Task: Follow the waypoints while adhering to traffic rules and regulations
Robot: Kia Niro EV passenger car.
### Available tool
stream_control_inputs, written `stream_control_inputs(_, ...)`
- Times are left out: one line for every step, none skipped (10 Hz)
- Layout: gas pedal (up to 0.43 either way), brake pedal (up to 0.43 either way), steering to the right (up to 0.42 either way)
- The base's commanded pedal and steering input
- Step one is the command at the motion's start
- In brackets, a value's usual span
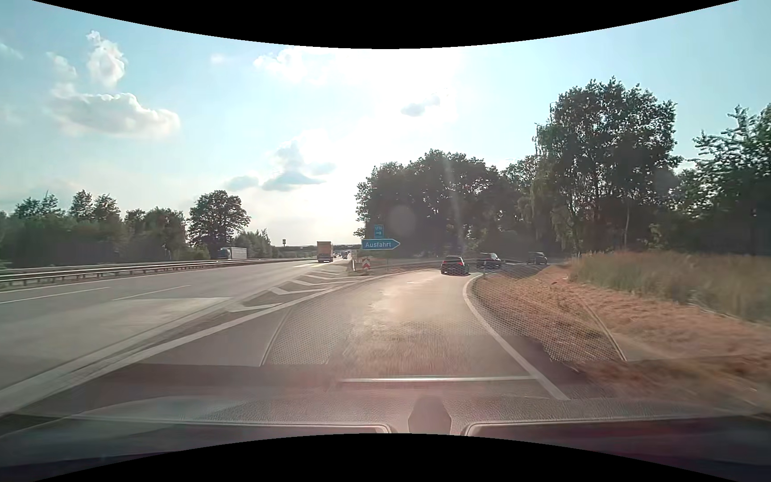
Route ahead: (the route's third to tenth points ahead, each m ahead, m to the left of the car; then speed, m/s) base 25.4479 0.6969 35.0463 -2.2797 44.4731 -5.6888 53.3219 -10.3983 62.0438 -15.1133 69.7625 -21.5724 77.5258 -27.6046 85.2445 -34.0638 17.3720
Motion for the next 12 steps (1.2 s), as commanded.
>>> stream_control_inputs(0.047,0.000,0.042)
stream_control_inputs(0.047,0.000,0.042)
stream_control_inputs(0.047,0.000,0.044)
stream_control_inputs(0.047,0.000,0.045)
stream_control_inputs(0.059,0.000,0.046)
stream_control_inputs(0.059,0.000,0.049)
stream_control_inputs(0.059,0.000,0.055)
stream_control_inputs(0.059,0.000,0.056)
stream_control_inputs(0.059,0.000,0.056)
stream_control_inputs(0.059,0.000,0.056)
stream_control_inputs(0.059,0.000,0.056)
stream_control_inputs(0.079,0.000,0.056)
